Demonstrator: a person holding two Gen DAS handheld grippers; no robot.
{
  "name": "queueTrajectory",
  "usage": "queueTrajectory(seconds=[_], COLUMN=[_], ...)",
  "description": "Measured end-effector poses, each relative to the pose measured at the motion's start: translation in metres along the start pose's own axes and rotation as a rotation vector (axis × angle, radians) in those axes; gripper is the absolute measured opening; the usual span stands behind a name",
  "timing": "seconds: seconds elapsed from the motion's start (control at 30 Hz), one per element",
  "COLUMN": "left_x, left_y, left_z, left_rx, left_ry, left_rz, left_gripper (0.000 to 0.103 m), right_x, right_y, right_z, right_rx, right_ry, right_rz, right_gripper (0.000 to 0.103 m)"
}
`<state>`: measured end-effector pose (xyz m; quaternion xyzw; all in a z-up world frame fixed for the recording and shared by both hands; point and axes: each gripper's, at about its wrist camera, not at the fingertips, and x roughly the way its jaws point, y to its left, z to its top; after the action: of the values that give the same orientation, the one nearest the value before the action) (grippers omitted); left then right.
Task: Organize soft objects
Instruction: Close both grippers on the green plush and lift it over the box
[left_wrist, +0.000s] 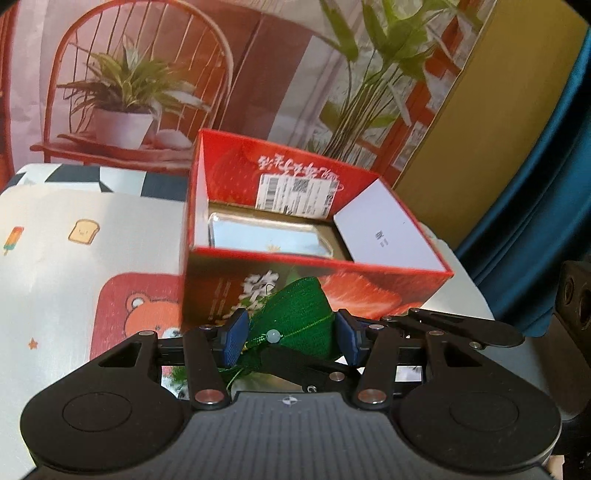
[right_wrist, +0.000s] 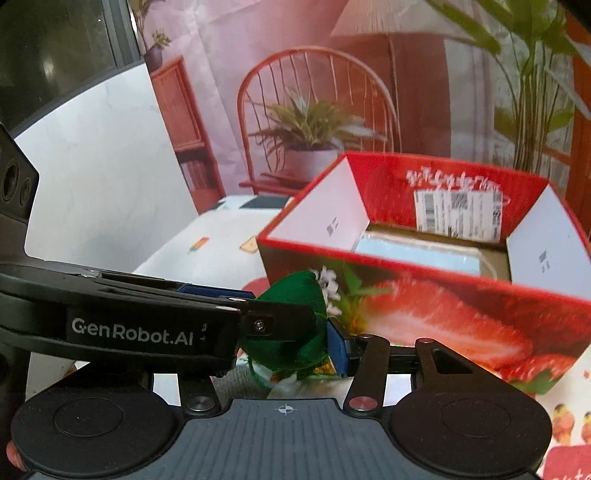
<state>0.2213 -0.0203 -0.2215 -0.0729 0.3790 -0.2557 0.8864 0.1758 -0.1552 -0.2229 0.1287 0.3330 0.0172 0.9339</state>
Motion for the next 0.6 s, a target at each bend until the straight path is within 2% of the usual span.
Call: queueTrajectory(seconds=[0.6], left_x=[-0.027], left_y=[-0.040], left_z=[0.046], left_rx=[0.087], left_ry=[-0.123], left_rz=[-0.020], left_gripper=[0.054], right_x=[-0.044], right_y=[-0.006], right_z=[0.050], right_rx=[-0.049], right_ry=[-0.151], right_rz=[-0.033], right_gripper=[0.045])
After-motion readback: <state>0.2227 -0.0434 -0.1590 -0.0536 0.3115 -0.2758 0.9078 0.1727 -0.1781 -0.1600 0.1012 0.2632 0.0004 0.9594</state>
